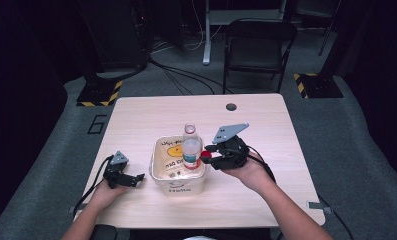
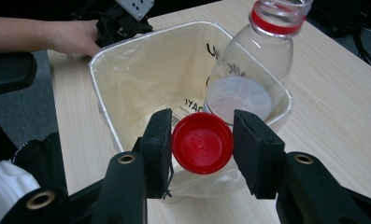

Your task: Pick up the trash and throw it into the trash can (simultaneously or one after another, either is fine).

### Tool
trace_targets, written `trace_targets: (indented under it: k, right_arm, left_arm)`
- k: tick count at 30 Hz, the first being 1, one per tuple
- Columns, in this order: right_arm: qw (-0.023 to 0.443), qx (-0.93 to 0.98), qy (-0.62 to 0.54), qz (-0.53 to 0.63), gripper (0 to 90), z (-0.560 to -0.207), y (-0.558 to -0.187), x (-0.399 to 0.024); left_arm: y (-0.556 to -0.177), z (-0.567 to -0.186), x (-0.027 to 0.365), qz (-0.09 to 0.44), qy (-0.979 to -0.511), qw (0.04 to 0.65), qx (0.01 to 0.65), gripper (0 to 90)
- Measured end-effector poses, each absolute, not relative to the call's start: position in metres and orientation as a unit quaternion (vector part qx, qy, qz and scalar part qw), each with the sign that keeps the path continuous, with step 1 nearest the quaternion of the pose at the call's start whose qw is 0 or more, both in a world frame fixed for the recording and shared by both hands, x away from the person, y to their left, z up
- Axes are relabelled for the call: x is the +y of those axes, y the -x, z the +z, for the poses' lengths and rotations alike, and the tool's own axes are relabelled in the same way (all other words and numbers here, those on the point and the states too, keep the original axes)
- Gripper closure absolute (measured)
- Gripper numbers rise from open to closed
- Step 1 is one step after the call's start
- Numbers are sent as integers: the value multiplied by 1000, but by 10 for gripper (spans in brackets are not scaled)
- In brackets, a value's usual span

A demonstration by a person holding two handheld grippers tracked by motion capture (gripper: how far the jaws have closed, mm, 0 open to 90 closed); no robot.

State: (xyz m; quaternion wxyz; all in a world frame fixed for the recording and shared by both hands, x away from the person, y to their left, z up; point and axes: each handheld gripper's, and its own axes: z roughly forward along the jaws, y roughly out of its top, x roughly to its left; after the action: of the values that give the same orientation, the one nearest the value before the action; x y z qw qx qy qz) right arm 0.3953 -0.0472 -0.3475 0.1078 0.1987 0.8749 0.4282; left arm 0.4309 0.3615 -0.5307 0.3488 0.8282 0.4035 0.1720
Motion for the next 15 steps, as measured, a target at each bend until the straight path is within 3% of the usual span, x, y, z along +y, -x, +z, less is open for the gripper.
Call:
trace_targets:
  k: [15]
  right_arm:
    - [105, 879, -189, 424, 575, -359, -402, -27]
  left_arm:
    - [-431, -531, 362, 172, -828, 349, 403, 0]
